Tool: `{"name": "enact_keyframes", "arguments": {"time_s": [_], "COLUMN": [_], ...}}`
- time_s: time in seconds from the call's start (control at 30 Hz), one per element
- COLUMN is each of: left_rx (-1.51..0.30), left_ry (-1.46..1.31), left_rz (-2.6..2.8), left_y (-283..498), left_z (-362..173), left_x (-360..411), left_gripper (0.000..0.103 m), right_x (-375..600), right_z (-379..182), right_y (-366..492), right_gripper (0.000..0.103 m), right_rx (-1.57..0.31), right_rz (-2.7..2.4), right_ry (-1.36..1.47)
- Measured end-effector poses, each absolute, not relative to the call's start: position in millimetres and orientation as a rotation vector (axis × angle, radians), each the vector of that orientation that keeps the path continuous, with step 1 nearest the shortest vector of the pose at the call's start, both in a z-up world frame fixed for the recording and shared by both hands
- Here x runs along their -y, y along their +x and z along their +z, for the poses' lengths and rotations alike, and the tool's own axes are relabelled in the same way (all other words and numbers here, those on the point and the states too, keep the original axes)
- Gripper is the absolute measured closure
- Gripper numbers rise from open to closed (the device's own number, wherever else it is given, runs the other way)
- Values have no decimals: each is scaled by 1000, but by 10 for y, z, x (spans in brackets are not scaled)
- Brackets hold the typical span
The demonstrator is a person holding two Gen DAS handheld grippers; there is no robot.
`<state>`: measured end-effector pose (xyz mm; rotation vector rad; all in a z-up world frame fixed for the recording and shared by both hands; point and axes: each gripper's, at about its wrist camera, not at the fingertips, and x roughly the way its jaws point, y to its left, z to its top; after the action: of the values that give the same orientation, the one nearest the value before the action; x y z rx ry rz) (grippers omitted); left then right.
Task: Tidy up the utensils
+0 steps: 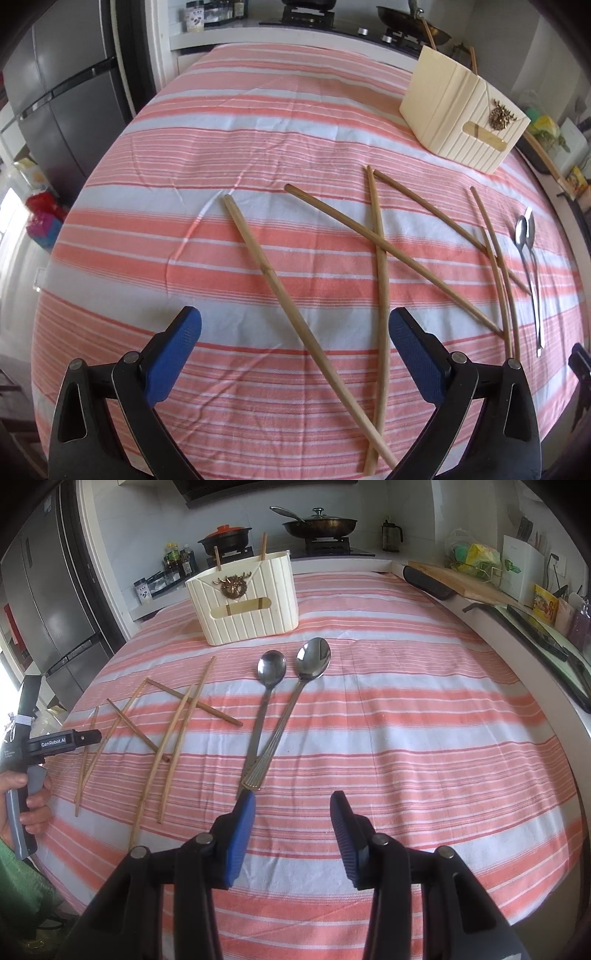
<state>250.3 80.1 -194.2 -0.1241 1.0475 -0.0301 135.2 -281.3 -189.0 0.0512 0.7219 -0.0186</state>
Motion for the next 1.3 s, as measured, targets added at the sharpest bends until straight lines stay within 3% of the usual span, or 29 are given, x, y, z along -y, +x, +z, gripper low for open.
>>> {"name": "enact_keyframes", "arguments": {"time_s": [0.23, 0.5, 0.6, 0.73, 0.9, 1.1, 1.17, 1.2, 1.27, 1.3], "left_rx": [-1048, -1048, -1057, -1054, -1065, -1077, -1083, -1086, -1096, -1099], "left_ry": [-134, -87, -74, -68, -65, -137, -171, -184, -200, -201], "left_rz": [22, 79, 85, 83, 89, 48, 42, 40, 36, 31], "left_y": [2430, 2361, 2340, 2294, 2260, 2252, 2268, 2275, 2293, 2304], "left_z": [-1973, -2003, -2015, -1987, -1997, -1984, -1973, -1967, -1961, -1959], "left_x": [-1029, -1079, -1086, -1136, -1234, -1363, -1408, -1421, -1414, -1396], "left_gripper": [2, 2, 2, 2, 2, 2, 2, 2, 2, 2], "right_x": [2897, 3057, 2933, 2725, 2809, 2969, 3014, 3043, 3101, 3115], "right_z": [-1885, -1839, -1901, -1988, -1995, -1992, -1979, -1963, -1936, -1929], "right_y": [1527, 2324, 2584, 2715, 2571, 2318, 2284, 2267, 2239, 2254], "right_gripper": [60, 60, 67, 91, 97, 93, 85, 71, 57, 56], "right_rx": [-749, -784, -809, -839, -854, -885, -896, -898, -895, -901], "right_rz": [-22, -25, -12, -62, -135, -167, -138, -114, -73, -54], "right_ry": [73, 206, 183, 16, 0, -17, -3, 13, 34, 31]}}
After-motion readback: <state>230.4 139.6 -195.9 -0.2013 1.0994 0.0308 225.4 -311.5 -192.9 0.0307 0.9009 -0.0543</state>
